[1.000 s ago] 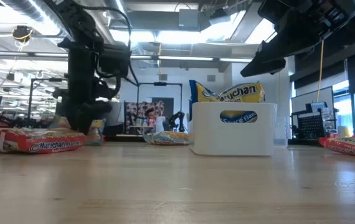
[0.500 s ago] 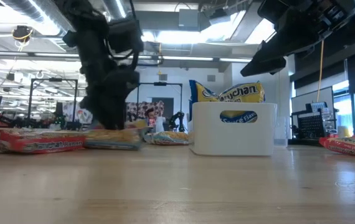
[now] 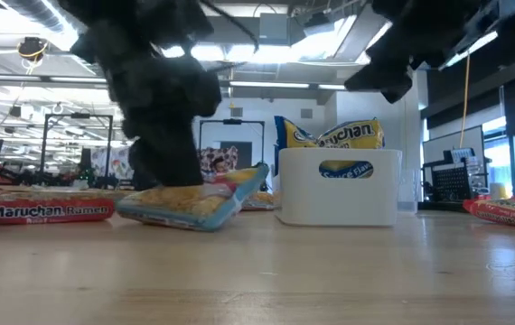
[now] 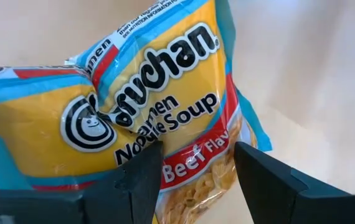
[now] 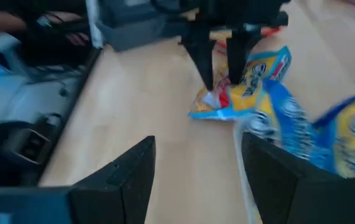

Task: Sort Maruchan noodles
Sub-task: Put the light blue noodle pack in the transparent bin

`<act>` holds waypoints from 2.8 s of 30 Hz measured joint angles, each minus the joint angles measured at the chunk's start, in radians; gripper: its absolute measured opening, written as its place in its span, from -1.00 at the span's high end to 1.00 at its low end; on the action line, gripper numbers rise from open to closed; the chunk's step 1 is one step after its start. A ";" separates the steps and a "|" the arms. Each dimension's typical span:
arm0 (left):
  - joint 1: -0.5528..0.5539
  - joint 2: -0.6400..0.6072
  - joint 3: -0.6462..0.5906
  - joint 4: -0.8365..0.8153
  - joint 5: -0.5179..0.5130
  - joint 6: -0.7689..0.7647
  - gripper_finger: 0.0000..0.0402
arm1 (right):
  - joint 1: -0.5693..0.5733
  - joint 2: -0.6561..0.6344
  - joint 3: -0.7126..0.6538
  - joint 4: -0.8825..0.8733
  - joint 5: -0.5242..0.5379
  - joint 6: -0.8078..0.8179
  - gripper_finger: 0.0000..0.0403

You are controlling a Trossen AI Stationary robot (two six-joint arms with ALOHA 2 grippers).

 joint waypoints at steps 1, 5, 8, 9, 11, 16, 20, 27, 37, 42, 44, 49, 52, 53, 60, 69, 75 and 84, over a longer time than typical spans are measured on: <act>-0.027 0.000 -0.001 0.009 -0.007 -0.002 0.03 | 0.016 0.000 0.000 0.015 -0.013 0.020 -0.05; -0.141 0.003 -0.005 0.081 -0.068 -0.005 0.03 | 0.115 0.000 0.000 0.054 -0.018 0.090 -0.05; -0.220 0.012 -0.007 0.145 -0.099 -0.007 0.03 | 0.210 0.009 0.002 0.079 0.051 0.157 -0.05; -0.243 0.023 -0.006 0.178 -0.113 -0.009 0.03 | 0.240 0.016 0.002 0.082 0.080 0.181 -0.05; -0.285 0.030 -0.008 0.207 -0.155 -0.016 0.03 | 0.297 0.036 0.002 0.086 0.137 0.230 -0.05; -0.371 0.098 -0.007 0.340 -0.271 -0.055 0.03 | 0.392 0.127 0.002 0.193 0.214 0.337 -0.05; -0.416 0.173 0.002 0.489 -0.292 -0.059 0.03 | 0.437 0.211 0.020 0.243 0.245 0.403 -0.05; -0.463 0.302 0.182 0.489 -0.305 0.008 0.03 | 0.468 0.338 0.106 0.237 0.258 0.470 -0.05; -0.509 0.318 0.449 0.159 -0.333 0.019 0.03 | 0.430 0.414 0.129 0.244 0.325 0.670 -0.24; -0.549 0.318 0.458 0.002 -0.382 -0.089 0.04 | 0.394 0.474 0.130 0.250 0.347 0.797 -0.55; -0.563 0.318 0.456 -0.033 -0.400 -0.133 0.04 | 0.373 0.504 0.130 0.255 0.336 0.825 -0.63; -0.591 0.318 0.419 -0.049 -0.417 -0.193 0.04 | 0.332 0.570 0.129 0.293 0.298 0.862 -0.70; -0.597 0.318 0.384 -0.042 -0.432 -0.225 0.04 | 0.315 0.602 0.129 0.370 0.266 0.854 -0.70; -0.598 0.318 0.369 -0.038 -0.441 -0.234 0.04 | 0.311 0.613 0.130 0.395 0.253 0.853 -0.70; -0.581 0.318 0.275 0.098 -0.492 -0.238 0.04 | 0.300 0.680 0.140 0.435 0.230 0.872 -0.67; -0.528 0.318 0.270 0.142 -0.511 -0.207 0.03 | 0.293 0.766 0.245 0.442 0.208 0.832 -0.66; -0.518 0.363 0.270 0.202 -0.480 -0.208 0.03 | 0.293 0.811 0.312 0.439 0.193 0.821 -0.66; -0.519 0.406 0.272 0.312 -0.495 -0.222 0.03 | 0.295 0.816 0.343 0.422 0.214 0.779 -0.66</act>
